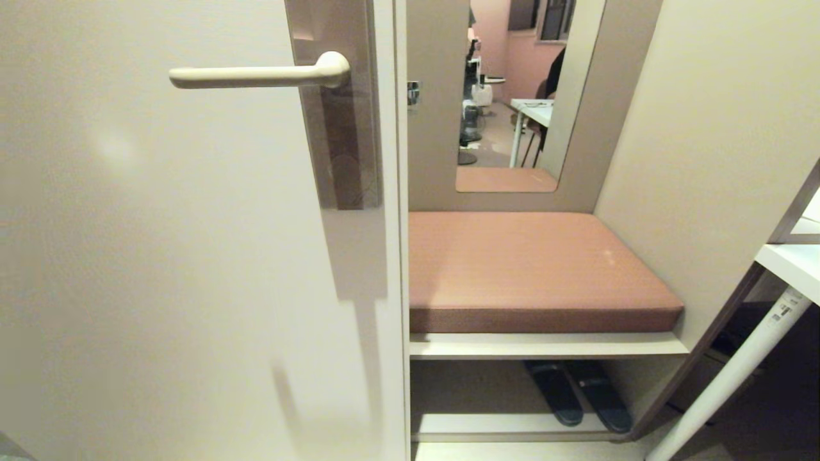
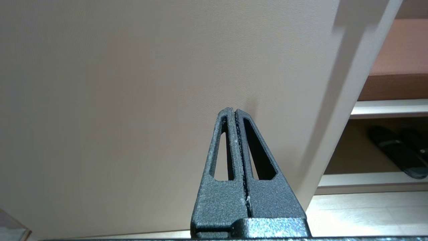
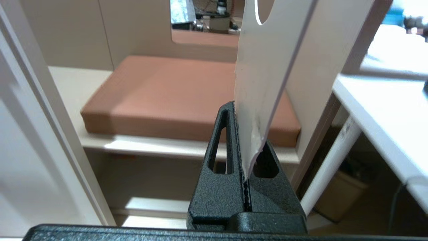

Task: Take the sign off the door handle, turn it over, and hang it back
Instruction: Hand it to the other hand

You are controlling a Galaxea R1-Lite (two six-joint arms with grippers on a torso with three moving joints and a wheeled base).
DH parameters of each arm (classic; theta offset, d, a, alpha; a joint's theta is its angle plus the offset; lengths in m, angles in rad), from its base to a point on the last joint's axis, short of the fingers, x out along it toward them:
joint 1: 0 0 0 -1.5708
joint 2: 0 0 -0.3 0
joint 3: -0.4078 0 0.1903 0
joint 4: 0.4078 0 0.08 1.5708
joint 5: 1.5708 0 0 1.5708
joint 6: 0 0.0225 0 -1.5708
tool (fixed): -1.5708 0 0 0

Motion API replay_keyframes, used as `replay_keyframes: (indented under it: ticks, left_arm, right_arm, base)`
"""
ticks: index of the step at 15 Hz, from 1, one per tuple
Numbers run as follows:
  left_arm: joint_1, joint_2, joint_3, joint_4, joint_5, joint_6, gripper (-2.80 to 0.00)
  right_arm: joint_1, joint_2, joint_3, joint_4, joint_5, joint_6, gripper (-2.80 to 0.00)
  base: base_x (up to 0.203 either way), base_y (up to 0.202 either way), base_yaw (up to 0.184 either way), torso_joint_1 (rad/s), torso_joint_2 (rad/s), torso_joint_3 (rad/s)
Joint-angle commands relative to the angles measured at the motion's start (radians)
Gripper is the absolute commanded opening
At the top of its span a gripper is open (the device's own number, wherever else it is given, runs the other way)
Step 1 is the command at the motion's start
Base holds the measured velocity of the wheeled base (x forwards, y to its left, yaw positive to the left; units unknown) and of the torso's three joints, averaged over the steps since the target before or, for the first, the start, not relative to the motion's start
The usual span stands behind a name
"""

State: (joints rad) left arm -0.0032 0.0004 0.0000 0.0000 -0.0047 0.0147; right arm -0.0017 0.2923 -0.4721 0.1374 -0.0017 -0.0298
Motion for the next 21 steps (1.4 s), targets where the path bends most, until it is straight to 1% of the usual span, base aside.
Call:
replay_keyframes:
  ticks: [1,3,5,8,10,11,14,15,16,17,19,21]
  left_arm:
    - [0.0,0.0,0.0,0.0,-0.001,0.007,-2.8]
    - [0.0,0.0,0.0,-0.002,-0.001,0.008,-2.8]
    - [0.0,0.0,0.0,-0.002,-0.006,0.015,-2.8]
    - [0.0,0.0,-0.014,0.0,-0.025,0.067,-2.8]
    - [0.0,0.011,-0.068,0.016,-0.069,0.071,-2.8]
    - [0.0,0.044,-0.101,0.025,-0.086,0.072,-2.8]
    - [-0.013,0.213,-0.207,0.025,-0.138,0.07,-2.8]
    - [-0.037,0.279,-0.254,0.023,-0.153,0.068,-2.8]
    - [-0.081,0.343,-0.298,0.019,-0.166,0.066,-2.8]
    - [-0.148,0.393,-0.332,0.01,-0.174,0.064,-2.8]
    - [-0.298,0.494,-0.381,-0.047,-0.182,0.06,-2.8]
    - [-0.397,0.608,-0.436,-0.116,-0.185,0.046,-2.8]
  right_arm:
    - [0.0,0.152,-0.108,-0.001,0.002,-0.003,-2.8]
    - [0.0,0.207,-0.161,-0.001,0.007,-0.004,-2.8]
    - [0.0,0.249,-0.177,-0.003,0.019,-0.005,-2.8]
    - [0.0,0.306,-0.21,-0.006,0.059,0.001,-2.8]
    - [0.0,0.335,-0.224,-0.007,0.107,0.002,-2.8]
    - [0.0,0.34,-0.227,-0.01,0.122,0.002,-2.8]
    - [0.0,0.338,-0.226,-0.01,0.15,0.004,-2.8]
    - [0.0,0.338,-0.226,-0.01,0.158,0.004,-2.8]
    - [0.0,0.338,-0.226,-0.01,0.179,0.007,-2.8]
    - [0.0,0.338,-0.225,-0.015,0.209,0.008,-2.8]
    - [0.0,0.344,-0.219,-0.052,0.287,0.02,-2.8]
    - [0.0,0.375,-0.224,-0.064,0.339,0.026,-2.8]
  base:
    - [0.0,0.0,0.0,0.0,0.0,0.0]
    - [0.0,0.0,0.0,0.0,0.0,0.0]
    - [0.0,0.0,0.0,0.0,0.0,0.0]
    - [0.0,0.0,0.0,0.0,0.0,0.0]
    - [0.0,0.0,0.0,0.0,0.0,0.0]
    - [0.0,0.0,0.0,0.0,0.0,0.0]
    - [0.0,0.0,0.0,0.0,0.0,0.0]
    - [0.0,0.0,0.0,0.0,0.0,0.0]
    - [0.0,0.0,0.0,0.0,0.0,0.0]
    - [0.0,0.0,0.0,0.0,0.0,0.0]
    - [0.0,0.0,0.0,0.0,0.0,0.0]
    - [0.0,0.0,0.0,0.0,0.0,0.0]
